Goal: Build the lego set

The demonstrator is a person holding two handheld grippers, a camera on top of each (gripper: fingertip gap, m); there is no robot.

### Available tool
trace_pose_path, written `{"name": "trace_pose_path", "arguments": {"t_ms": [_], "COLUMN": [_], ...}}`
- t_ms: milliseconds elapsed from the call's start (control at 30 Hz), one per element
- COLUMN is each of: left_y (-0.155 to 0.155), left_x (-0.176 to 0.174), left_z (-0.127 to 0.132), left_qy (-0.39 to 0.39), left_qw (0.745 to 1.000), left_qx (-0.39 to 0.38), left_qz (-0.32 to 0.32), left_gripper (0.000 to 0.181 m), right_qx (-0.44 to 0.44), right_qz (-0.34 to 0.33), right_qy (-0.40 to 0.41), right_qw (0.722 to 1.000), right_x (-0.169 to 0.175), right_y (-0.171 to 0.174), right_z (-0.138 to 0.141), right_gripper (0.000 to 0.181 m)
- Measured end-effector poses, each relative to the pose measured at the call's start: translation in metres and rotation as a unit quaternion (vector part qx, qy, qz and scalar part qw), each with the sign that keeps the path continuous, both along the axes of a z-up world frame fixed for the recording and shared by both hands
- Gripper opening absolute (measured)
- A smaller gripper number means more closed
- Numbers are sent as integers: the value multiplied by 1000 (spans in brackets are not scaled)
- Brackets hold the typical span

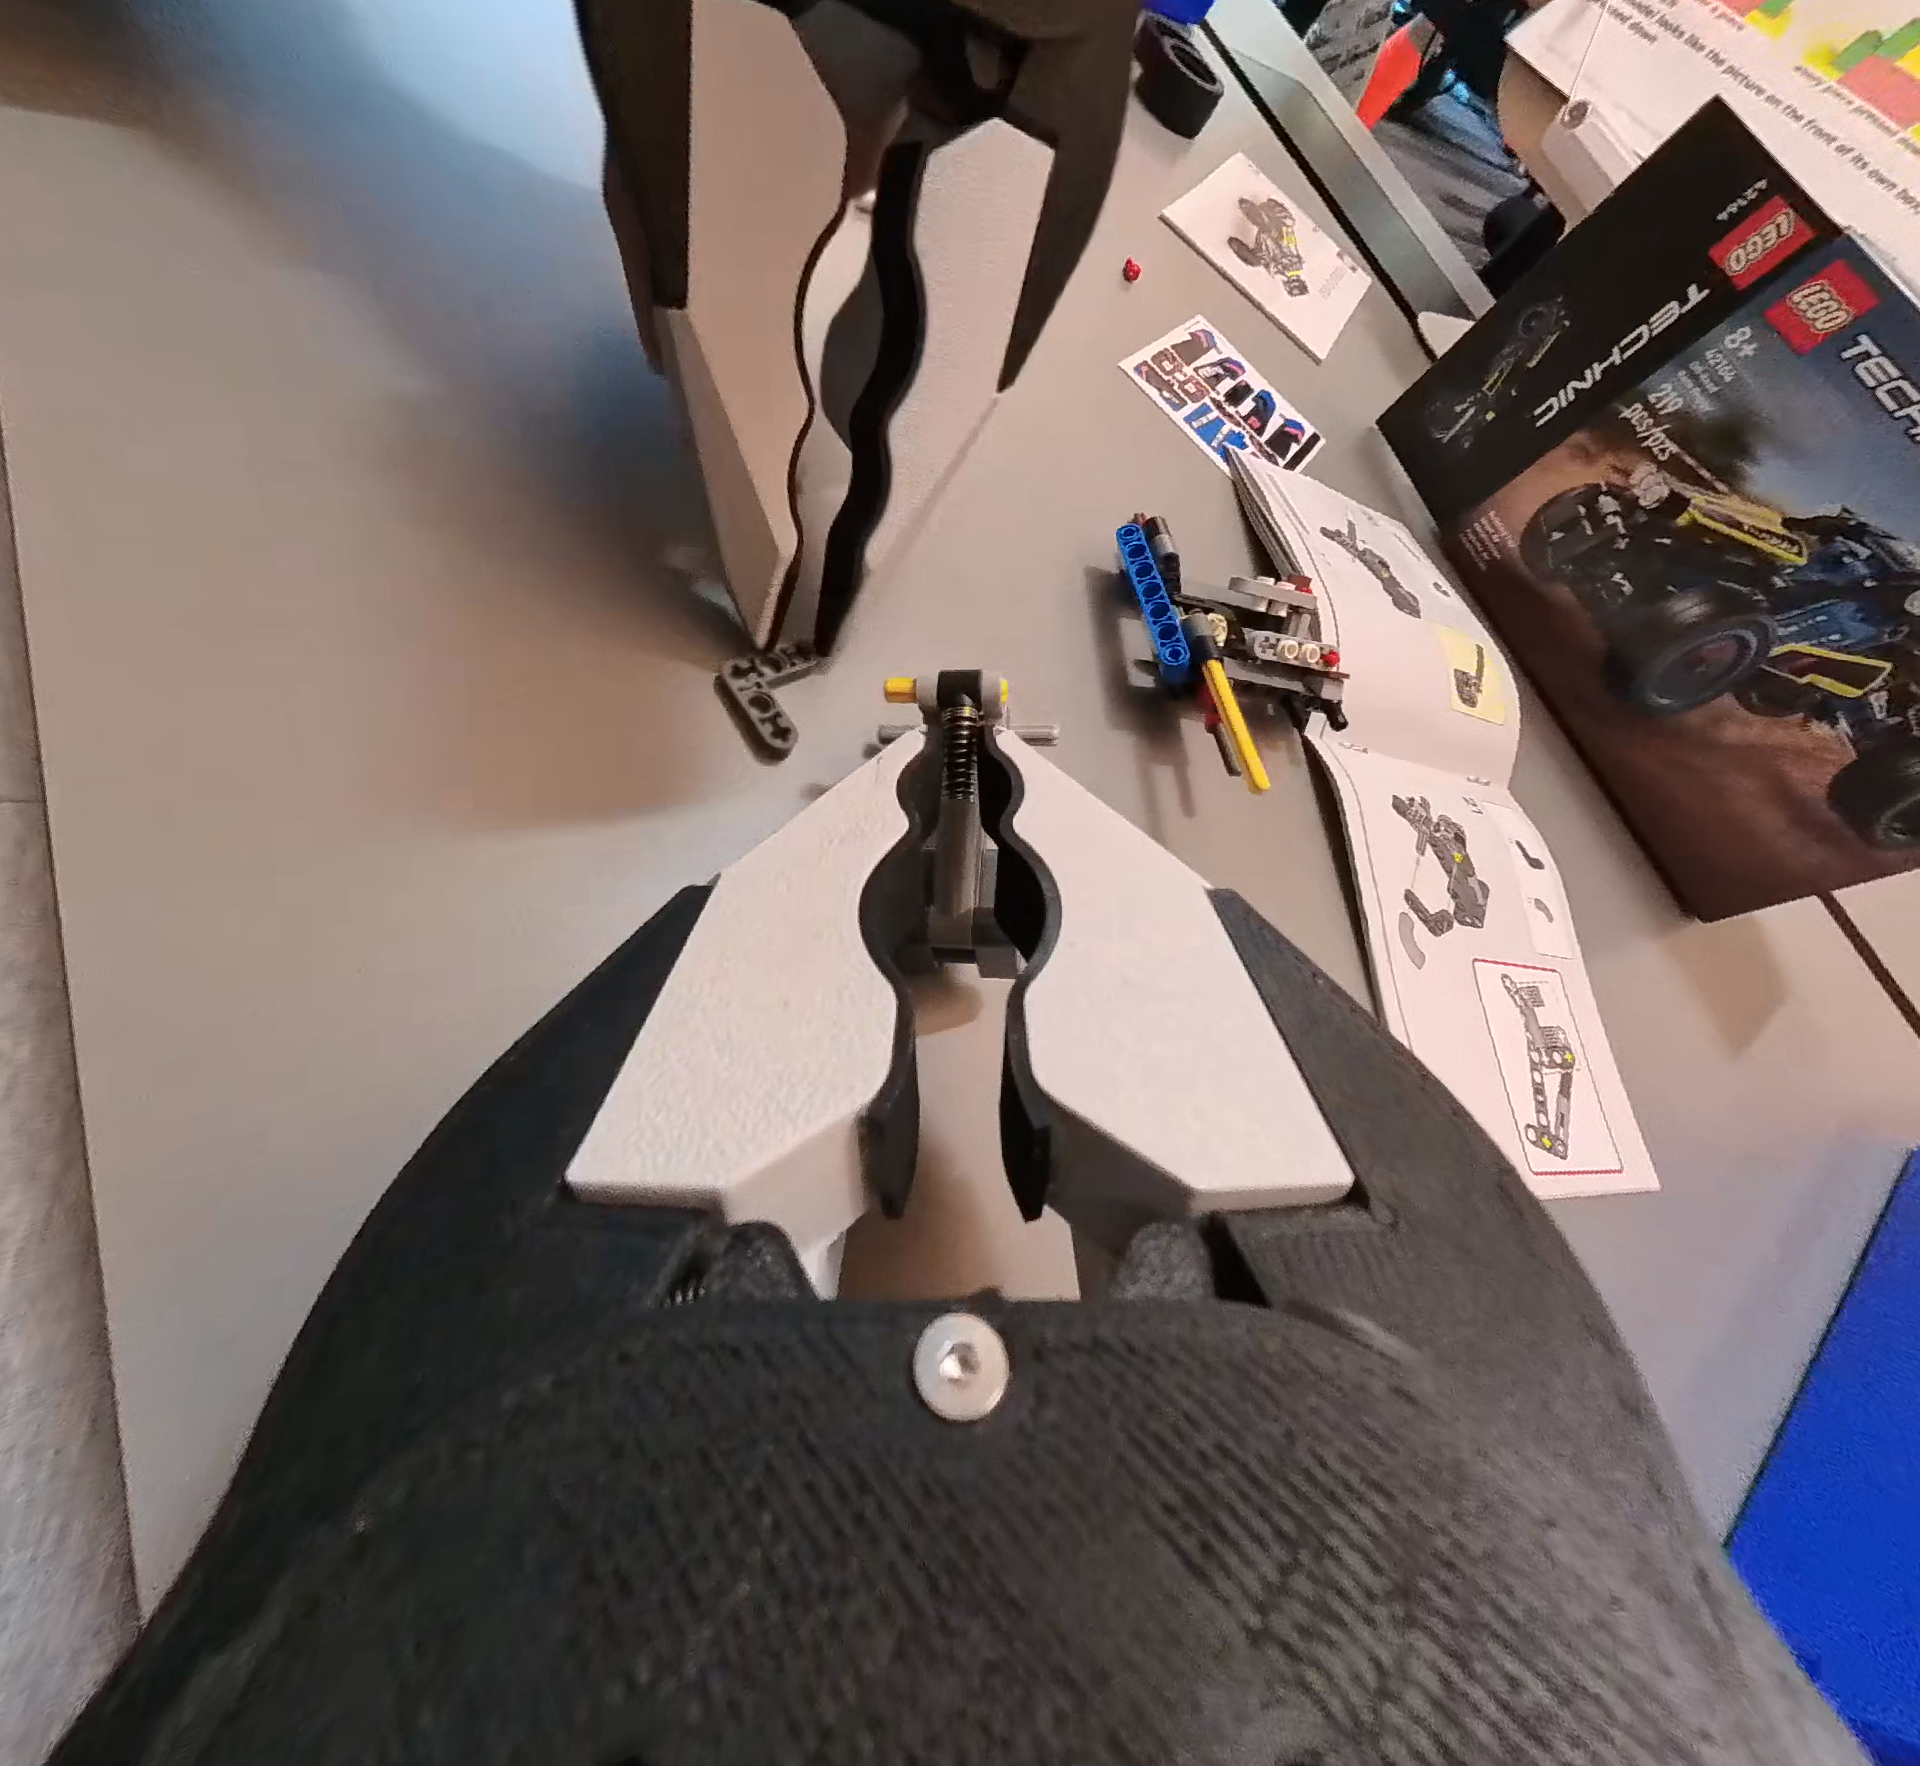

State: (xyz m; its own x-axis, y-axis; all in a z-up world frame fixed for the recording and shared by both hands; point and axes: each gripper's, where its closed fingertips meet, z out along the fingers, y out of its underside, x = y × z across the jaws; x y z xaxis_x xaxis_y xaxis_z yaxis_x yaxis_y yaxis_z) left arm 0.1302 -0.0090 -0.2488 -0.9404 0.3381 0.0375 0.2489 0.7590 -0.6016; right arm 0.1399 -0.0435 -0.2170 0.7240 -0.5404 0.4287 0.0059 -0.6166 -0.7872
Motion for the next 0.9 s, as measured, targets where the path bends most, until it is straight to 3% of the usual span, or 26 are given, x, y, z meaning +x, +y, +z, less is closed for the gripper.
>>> {"name": "trace_pose_path", "arguments": {"t_ms": [100, 300, 500, 700, 900], "left_y": [0, 1, -1, -6, -7], "left_x": [-3, -13, -22, -6, -9], "left_z": [0, 0, 0, 0, 8], "left_qy": [5, 59, 7, -29, 18], "left_qw": [999, 984, 989, 990, 992], "left_qx": [-4, -17, -31, -52, -52], "left_qz": [33, 167, 143, 131, 112], "left_gripper": [6, 5, 6, 5, 15], "right_qx": [0, -41, -40, -19, 3], "right_qz": [-1, -15, -13, -8, -6], "right_qy": [-6, -40, -39, -33, -22], "right_qw": [1000, 998, 998, 999, 1000], "right_x": [2, 6, 5, 4, 4], "right_y": [-3, -9, -10, -11, -13], "right_z": [1, -4, -4, 1, 5], "right_gripper": [4, 4, 4, 4, 4]}}
